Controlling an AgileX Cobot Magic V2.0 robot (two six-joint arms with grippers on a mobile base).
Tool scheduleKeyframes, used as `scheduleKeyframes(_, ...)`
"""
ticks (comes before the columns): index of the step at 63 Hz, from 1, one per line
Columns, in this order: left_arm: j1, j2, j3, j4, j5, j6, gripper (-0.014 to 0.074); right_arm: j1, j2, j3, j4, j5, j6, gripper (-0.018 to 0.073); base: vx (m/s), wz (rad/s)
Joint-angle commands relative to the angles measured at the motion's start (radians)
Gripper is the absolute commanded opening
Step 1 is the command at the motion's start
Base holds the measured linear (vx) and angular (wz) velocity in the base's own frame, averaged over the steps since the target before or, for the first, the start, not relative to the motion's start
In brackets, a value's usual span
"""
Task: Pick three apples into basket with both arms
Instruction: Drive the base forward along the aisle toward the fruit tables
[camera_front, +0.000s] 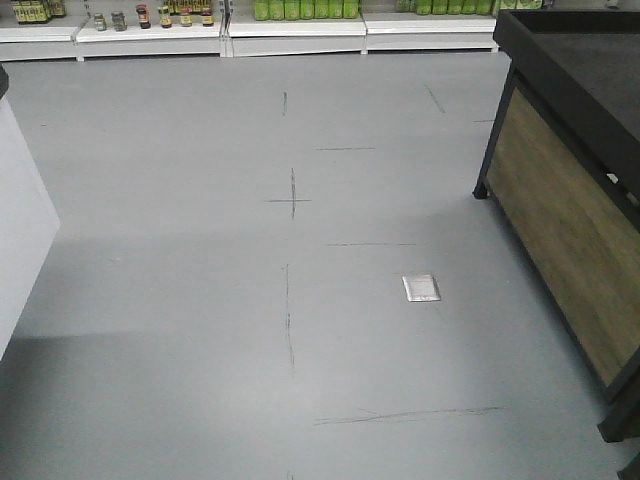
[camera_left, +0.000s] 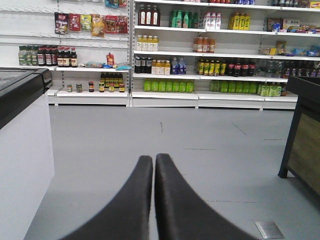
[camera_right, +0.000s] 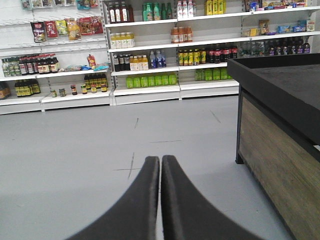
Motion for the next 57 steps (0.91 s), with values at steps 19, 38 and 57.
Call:
scheduleKeyframes(19, 0.002, -0.003, 0.004, -0.001, -0.076, -0.002, -0.0006, -0.003, -0.003, 0.013, -0.003, -0.069, -0.011, -0.0009, 0.00, 0.00)
scheduleKeyframes(38, 0.002, -0.003, 0.004, -0.001, -0.076, -0.002, -0.0006, -0.003, -0.003, 0.013, -0.003, -0.069, -0.011, -0.0009, 0.00, 0.00)
scheduleKeyframes(57, 0.002, -0.003, 0.004, -0.001, -0.076, -0.002, -0.0006, -0.003, -0.003, 0.013, -0.003, -0.069, -0.011, -0.0009, 0.00, 0.00)
